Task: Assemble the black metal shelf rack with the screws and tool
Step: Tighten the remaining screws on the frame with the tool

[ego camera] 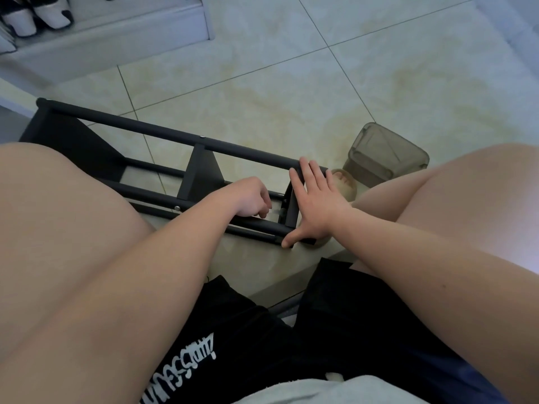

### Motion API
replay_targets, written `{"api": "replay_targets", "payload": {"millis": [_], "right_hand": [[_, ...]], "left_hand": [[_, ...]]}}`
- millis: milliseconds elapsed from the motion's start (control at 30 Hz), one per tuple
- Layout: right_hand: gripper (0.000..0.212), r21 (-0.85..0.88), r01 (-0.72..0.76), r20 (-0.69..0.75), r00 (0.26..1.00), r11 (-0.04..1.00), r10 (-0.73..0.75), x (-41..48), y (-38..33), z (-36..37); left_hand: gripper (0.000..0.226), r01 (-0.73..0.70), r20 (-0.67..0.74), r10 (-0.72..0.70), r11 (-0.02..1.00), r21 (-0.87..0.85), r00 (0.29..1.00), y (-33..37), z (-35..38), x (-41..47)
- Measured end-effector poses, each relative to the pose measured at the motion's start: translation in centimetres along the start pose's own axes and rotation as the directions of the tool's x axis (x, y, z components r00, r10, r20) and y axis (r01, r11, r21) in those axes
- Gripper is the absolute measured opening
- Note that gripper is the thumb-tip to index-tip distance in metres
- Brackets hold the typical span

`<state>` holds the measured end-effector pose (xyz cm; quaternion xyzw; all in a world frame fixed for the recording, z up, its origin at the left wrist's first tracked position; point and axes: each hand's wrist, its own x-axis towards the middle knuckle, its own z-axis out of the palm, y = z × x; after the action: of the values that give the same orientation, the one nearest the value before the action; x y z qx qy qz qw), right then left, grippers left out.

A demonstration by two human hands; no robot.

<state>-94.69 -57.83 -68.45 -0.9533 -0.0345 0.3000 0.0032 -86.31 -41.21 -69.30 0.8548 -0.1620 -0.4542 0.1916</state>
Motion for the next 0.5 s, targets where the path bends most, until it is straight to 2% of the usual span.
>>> {"api": "replay_targets", "payload": {"millis": [133, 233, 300, 500], "right_hand": [[0.164, 0.000, -0.006, -0.005, 1.000, 1.000, 0.006, -0.1, 0.0, -0.1], [0.164, 0.003, -0.010, -0.011, 1.000, 1.000, 0.010, -0.1, 0.0, 0.0], [0.164, 0.001, -0.010, -0.013, 1.000, 1.000, 0.010, -0.1, 0.0, 0.0], [0.163, 0.003, -0.004, -0.024, 1.000, 1.000, 0.004, 0.0, 0.1, 0.1]], "left_hand": [[0.021, -0.013, 0.008, 0.014, 0.999, -0.039, 1.000, 0.4, 0.3, 0.6], [0.017, -0.016, 0.047, 0.027, 0.974, -0.225, 0.999, 0.5, 0.7, 1.0], [0.013, 0.005, 0.067, 0.021, 0.929, -0.370, 0.998, 0.7, 0.8, 1.2], [0.008, 0.107, 0.062, -0.087, 0.770, -0.629, 0.994, 1.2, 1.4, 2.0]]}}
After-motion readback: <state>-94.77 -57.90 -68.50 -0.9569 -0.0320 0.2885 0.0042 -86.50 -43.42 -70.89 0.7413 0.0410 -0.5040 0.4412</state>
